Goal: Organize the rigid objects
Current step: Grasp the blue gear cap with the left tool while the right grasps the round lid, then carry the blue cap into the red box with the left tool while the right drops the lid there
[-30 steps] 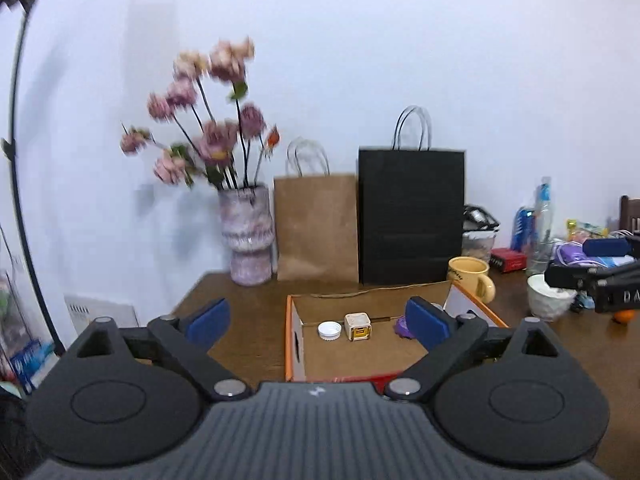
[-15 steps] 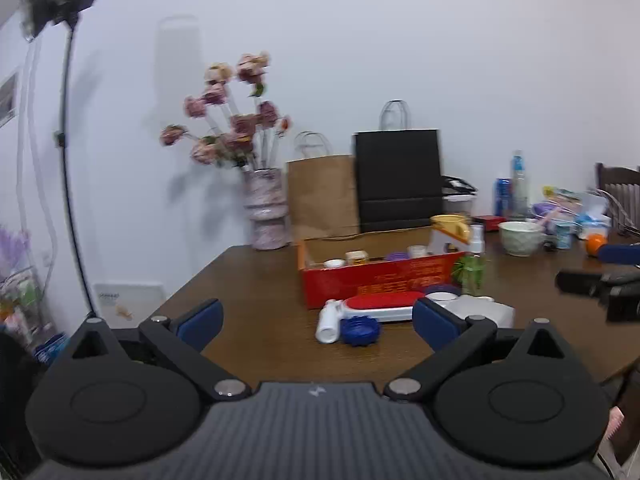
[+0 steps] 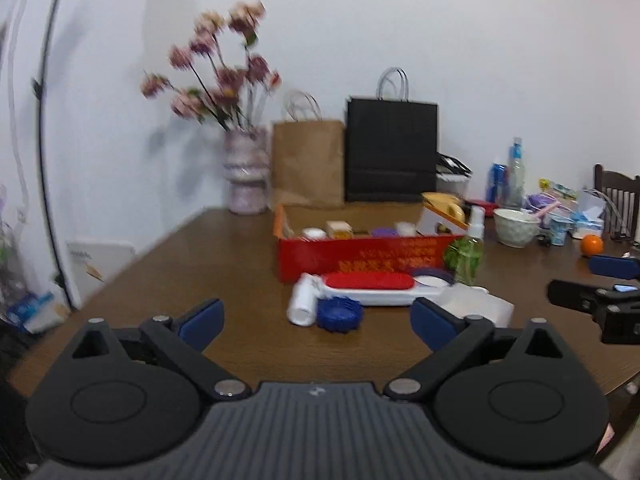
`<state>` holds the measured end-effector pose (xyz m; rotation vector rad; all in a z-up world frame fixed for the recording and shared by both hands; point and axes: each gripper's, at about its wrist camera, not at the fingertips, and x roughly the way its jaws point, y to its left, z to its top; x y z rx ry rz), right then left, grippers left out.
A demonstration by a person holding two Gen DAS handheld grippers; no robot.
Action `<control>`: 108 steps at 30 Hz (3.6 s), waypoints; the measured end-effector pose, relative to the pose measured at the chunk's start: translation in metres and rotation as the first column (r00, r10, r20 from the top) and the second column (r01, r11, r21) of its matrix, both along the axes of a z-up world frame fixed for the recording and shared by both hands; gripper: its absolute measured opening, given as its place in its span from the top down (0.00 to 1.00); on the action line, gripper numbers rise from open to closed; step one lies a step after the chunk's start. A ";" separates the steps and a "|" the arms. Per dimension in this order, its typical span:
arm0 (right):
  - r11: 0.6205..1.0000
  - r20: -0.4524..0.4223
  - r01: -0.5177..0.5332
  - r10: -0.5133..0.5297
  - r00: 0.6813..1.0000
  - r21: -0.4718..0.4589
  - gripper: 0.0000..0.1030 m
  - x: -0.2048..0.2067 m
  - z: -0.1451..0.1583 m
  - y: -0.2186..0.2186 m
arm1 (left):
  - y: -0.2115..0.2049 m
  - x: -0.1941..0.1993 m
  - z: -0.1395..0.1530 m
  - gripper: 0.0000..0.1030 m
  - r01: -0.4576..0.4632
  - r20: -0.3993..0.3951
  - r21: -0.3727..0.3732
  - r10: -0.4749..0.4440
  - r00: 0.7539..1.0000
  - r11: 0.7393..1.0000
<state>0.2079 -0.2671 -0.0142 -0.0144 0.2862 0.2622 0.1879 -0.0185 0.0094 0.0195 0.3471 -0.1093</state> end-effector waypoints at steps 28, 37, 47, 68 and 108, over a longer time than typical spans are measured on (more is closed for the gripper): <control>0.989 -0.417 -0.076 0.017 0.909 -0.127 0.33 0.253 -0.049 0.029 | -0.029 0.190 -0.073 0.47 0.044 -0.290 -0.019 -0.048 0.956 0.999; 0.988 -0.480 -0.107 0.039 0.876 -0.113 0.37 0.269 -0.054 0.031 | -0.027 0.185 -0.070 0.47 0.035 -0.262 -0.033 -0.042 0.964 0.999; 0.994 -0.320 -0.063 0.030 0.947 -0.092 0.37 0.215 -0.010 0.026 | -0.017 0.136 -0.034 0.47 -0.018 -0.151 -0.018 0.015 0.988 1.000; 0.997 0.067 -0.067 0.069 0.995 -0.029 0.37 -0.028 0.036 0.016 | -0.006 -0.034 0.032 0.47 -0.166 0.130 0.001 0.164 0.978 0.986; 0.962 -0.510 -0.213 0.099 0.855 -0.170 0.37 0.444 0.002 0.097 | -0.011 0.443 -0.007 0.44 -0.039 -0.446 0.004 0.036 0.894 0.999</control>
